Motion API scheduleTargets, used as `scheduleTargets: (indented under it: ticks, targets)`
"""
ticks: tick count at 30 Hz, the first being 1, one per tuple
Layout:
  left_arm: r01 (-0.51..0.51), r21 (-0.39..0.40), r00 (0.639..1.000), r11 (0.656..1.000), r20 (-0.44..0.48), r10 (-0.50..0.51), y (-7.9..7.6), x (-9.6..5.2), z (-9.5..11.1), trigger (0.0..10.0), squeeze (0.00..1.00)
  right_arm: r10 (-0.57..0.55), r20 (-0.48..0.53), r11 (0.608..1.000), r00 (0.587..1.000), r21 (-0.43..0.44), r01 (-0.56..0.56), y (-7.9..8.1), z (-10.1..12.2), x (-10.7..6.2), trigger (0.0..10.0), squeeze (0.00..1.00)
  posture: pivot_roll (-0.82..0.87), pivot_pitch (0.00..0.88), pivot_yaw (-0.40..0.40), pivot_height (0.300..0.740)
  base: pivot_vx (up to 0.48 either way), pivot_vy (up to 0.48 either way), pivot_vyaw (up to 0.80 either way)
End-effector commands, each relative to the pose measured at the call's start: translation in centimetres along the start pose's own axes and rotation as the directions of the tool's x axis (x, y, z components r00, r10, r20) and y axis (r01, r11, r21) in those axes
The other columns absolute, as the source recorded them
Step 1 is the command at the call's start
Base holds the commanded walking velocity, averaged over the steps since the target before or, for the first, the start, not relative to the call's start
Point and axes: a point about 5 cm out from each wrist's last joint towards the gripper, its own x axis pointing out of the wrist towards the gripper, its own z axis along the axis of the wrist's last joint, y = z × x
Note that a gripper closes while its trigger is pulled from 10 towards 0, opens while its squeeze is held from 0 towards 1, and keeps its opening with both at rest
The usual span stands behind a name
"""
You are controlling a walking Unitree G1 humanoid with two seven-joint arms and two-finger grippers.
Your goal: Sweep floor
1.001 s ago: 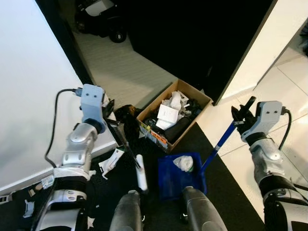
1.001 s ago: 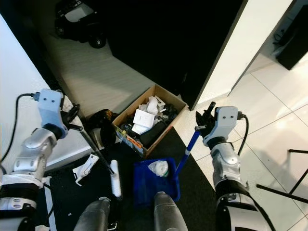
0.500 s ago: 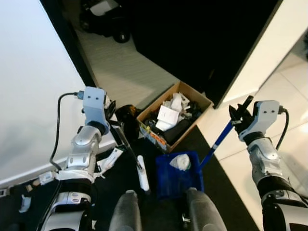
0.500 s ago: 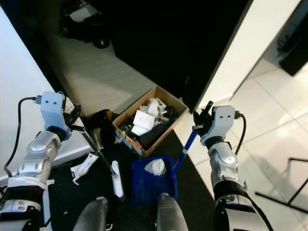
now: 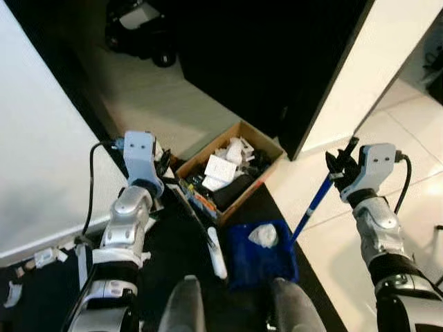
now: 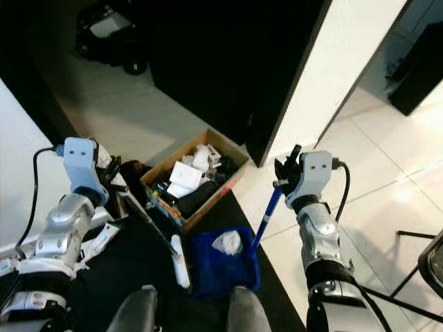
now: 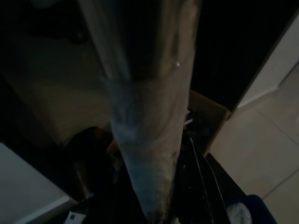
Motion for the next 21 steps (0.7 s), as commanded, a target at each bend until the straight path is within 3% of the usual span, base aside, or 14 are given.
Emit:
scheduleTargets:
  ticks: [1, 8, 15, 17, 18, 21]
  targets:
    - [-0.013, -0.018, 1.000, 1.000, 0.002, 0.013, 0.1, 0.0, 0.1, 10.0, 0.00, 0.002, 0.025, 1.000, 1.000, 0.001, -0.002, 0.0, 0.7, 0.3, 10.0, 0.00, 0.02, 0.060, -0.003, 0.740, 0.000, 0.000, 0.00]
    - [-0.018, -0.014, 1.000, 1.000, 0.022, 0.019, 0.1, 0.0, 0.2, 10.0, 0.00, 0.004, 0.026, 1.000, 1.000, -0.003, -0.004, 0.0, 0.8, 0.4, 10.0, 0.00, 0.01, 0.060, -0.005, 0.740, 0.000, 0.274, 0.00]
    - [-0.020, 0.006, 0.999, 1.000, 0.030, 0.019, 0.3, 0.0, 0.3, 10.0, 0.00, -0.003, 0.029, 1.000, 1.000, -0.010, 0.003, -0.2, 1.0, 0.5, 10.0, 0.00, 0.01, 0.064, -0.004, 0.740, 0.000, 0.000, 0.00]
    - [-0.011, 0.026, 0.999, 1.000, 0.037, 0.010, 0.3, 0.0, 0.5, 10.0, 0.00, -0.009, 0.033, 1.000, 0.999, -0.017, 0.010, -0.5, 1.2, 0.5, 10.0, 0.00, 0.02, 0.066, -0.004, 0.740, 0.000, 0.000, 0.00]
    - [0.029, 0.093, 0.999, 0.995, 0.043, -0.033, 0.1, 0.0, 0.8, 10.0, 0.00, -0.033, 0.043, 0.998, 0.999, -0.059, 0.036, -1.9, 1.7, 0.3, 10.0, 0.00, 0.02, 0.067, -0.003, 0.740, 0.000, 0.000, 0.00]
    - [0.045, 0.113, 0.998, 0.993, 0.043, -0.050, 0.1, 0.0, 0.9, 10.0, 0.00, -0.045, 0.047, 0.996, 0.998, -0.071, 0.048, -2.5, 2.0, 0.3, 10.0, 0.00, 0.02, 0.069, -0.002, 0.740, 0.000, 0.000, 0.00]
